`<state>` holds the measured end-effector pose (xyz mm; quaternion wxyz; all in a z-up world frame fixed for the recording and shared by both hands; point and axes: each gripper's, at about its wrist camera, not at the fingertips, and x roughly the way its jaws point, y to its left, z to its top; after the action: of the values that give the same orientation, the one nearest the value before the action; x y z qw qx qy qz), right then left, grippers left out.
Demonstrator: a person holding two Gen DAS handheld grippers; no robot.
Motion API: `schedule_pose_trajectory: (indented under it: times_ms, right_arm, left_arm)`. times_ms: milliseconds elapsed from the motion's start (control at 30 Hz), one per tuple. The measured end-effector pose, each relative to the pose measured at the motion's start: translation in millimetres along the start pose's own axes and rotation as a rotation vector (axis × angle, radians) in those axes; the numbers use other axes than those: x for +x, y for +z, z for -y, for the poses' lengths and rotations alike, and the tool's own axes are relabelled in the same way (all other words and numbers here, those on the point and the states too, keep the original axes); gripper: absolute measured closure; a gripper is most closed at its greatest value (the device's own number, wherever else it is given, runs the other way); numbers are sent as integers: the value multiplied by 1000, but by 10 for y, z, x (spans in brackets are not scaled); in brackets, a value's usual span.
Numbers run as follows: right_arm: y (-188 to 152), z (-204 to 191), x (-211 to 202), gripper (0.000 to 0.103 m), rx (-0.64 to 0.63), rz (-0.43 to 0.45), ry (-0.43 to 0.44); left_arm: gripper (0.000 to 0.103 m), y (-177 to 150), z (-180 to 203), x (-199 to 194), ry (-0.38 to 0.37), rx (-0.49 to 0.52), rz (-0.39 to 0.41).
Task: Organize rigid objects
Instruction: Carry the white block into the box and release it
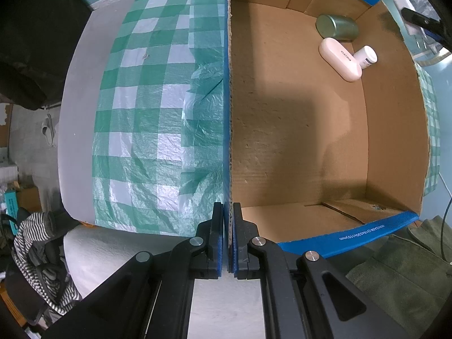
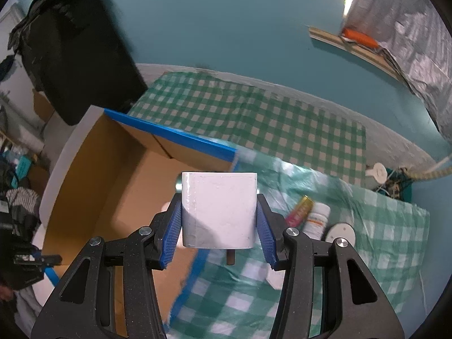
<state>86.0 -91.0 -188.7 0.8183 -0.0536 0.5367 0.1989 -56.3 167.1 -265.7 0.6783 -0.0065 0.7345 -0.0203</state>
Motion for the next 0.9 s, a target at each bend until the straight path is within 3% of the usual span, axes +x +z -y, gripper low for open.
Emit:
schedule_pose_trajectory:
  times_ms: [433,900]
  right_arm:
    - [95,-301,232,54,-69,-43,17]
    - [124,-299,353,54,-59,-81,29]
  left_arm:
    - [98,-15,-1,3,0,0,0]
    - [98,-37,-10,3,-1,-7,2]
